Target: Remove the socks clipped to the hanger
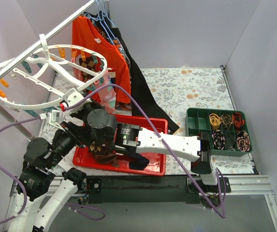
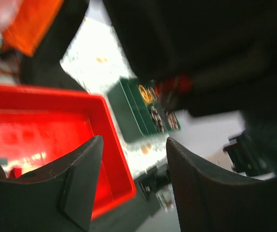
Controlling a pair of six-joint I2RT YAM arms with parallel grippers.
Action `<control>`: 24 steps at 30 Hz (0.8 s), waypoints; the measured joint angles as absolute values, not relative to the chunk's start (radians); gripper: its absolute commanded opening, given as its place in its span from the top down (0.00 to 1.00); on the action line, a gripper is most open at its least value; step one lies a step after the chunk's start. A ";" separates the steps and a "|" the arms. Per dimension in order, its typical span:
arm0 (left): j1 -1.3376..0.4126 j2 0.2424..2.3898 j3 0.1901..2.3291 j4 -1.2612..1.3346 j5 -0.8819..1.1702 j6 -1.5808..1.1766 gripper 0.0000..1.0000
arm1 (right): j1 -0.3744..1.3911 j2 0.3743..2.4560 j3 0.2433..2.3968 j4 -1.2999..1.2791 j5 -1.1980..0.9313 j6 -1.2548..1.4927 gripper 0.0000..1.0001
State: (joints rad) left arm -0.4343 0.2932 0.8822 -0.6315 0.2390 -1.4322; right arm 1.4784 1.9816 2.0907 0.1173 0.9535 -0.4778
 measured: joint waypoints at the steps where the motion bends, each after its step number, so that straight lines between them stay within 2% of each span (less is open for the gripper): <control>1: -0.434 0.320 0.909 -0.625 0.215 -1.421 0.48 | 1.476 1.971 2.084 0.108 0.942 -0.463 0.56; 4: -0.434 0.377 0.971 -0.585 0.158 -1.379 0.47 | 1.467 1.948 2.082 0.067 0.898 -0.390 0.45; 6: -0.438 0.393 0.992 -0.567 0.146 -1.352 0.46 | 1.458 1.929 2.074 0.050 0.864 -0.343 0.28; 9: -0.443 0.414 1.017 -0.556 0.126 -1.329 0.45 | 1.435 1.884 2.027 0.027 0.808 -0.265 0.24; 12: -0.452 0.430 1.028 -0.554 0.118 -1.320 0.45 | 1.412 1.833 1.952 0.010 0.759 -0.207 0.11; 20: -0.466 0.434 1.037 -0.596 0.095 -1.307 0.45 | 1.324 1.608 1.612 -0.007 0.609 -0.057 0.10; 24: -0.440 0.434 1.041 -0.561 -0.039 -1.304 0.45 | 1.210 1.518 1.496 -0.053 0.430 -0.009 0.07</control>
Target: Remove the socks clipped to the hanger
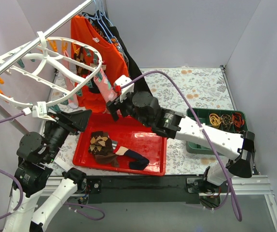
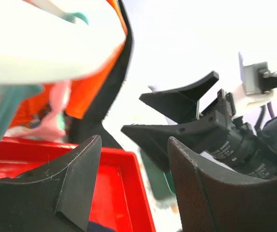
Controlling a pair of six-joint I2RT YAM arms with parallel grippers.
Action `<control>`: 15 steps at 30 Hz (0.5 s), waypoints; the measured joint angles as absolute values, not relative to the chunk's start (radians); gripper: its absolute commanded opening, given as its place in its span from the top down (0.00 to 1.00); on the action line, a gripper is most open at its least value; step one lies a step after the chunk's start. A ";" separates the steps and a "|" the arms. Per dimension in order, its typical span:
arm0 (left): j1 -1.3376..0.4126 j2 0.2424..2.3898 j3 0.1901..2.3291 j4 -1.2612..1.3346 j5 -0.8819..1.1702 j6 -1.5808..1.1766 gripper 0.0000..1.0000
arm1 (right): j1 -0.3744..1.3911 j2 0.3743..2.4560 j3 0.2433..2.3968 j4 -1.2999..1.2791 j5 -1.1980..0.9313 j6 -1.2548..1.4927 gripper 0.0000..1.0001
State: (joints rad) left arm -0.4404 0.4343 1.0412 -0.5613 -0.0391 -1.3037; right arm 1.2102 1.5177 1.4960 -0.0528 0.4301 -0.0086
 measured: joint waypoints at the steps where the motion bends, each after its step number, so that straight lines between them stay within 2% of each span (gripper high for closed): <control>1: -0.440 0.434 1.041 -0.556 -0.062 -1.304 0.45 | 1.181 1.512 1.485 -0.052 0.394 -0.003 0.06; 7: -0.440 0.434 1.041 -0.546 -0.114 -1.301 0.45 | 1.069 1.562 1.484 -0.018 0.250 -0.009 0.05; 15: -0.440 0.434 1.041 -0.559 -0.120 -1.298 0.44 | 0.986 1.796 1.599 0.044 0.094 -0.032 0.03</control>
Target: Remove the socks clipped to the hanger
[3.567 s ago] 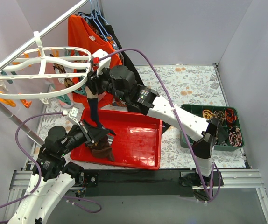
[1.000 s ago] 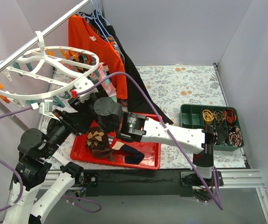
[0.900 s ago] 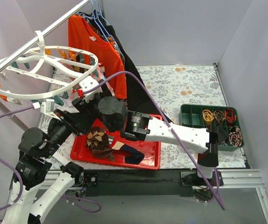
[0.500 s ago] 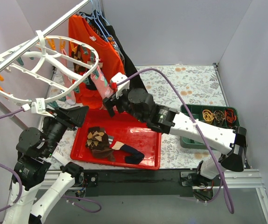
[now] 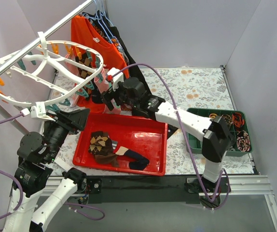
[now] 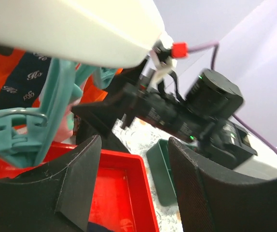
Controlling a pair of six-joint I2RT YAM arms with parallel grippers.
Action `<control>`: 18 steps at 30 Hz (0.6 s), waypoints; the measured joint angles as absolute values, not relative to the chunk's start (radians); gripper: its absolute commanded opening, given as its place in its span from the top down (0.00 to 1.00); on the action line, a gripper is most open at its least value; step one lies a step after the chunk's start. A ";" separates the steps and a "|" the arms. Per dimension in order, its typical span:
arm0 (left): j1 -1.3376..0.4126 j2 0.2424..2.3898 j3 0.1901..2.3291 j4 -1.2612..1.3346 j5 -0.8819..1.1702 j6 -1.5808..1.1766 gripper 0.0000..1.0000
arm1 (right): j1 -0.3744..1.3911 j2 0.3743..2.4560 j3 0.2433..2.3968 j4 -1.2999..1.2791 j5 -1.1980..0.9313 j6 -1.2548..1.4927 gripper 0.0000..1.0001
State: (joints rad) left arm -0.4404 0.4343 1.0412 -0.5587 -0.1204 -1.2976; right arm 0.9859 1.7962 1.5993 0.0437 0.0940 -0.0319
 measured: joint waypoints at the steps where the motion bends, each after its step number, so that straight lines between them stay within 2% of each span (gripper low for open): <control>1: -0.440 0.434 1.041 -0.564 -0.120 -1.298 0.43 | 0.982 1.819 1.615 0.046 0.089 -0.034 0.04; 5: -0.440 0.425 1.041 -0.599 -0.098 -1.300 0.41 | 0.978 1.909 1.692 0.060 0.094 -0.033 0.12; 8: -0.440 0.395 1.040 -0.631 -0.075 -1.309 0.39 | 0.978 1.940 1.711 0.071 0.113 -0.027 0.26; 9: -0.440 0.379 1.036 -0.637 -0.064 -1.311 0.39 | 0.978 1.941 1.711 0.072 0.117 -0.024 0.36; 10: -0.440 0.362 1.031 -0.645 -0.049 -1.314 0.38 | 0.978 1.942 1.711 0.074 0.120 -0.022 0.40; 12: -0.440 0.307 1.006 -0.669 -0.010 -1.323 0.38 | 0.978 1.942 1.715 0.088 0.125 -0.003 0.62; 14: -0.440 0.271 0.991 -0.696 0.022 -1.331 0.38 | 0.978 1.942 1.717 0.091 0.124 -0.002 0.73; 15: -0.440 0.255 0.984 -0.711 0.037 -1.337 0.38 | 0.978 1.942 1.717 0.095 0.125 0.009 0.81; 18: -0.440 0.211 0.959 -0.748 0.070 -1.360 0.37 | 0.978 1.940 1.717 0.102 0.125 0.027 0.90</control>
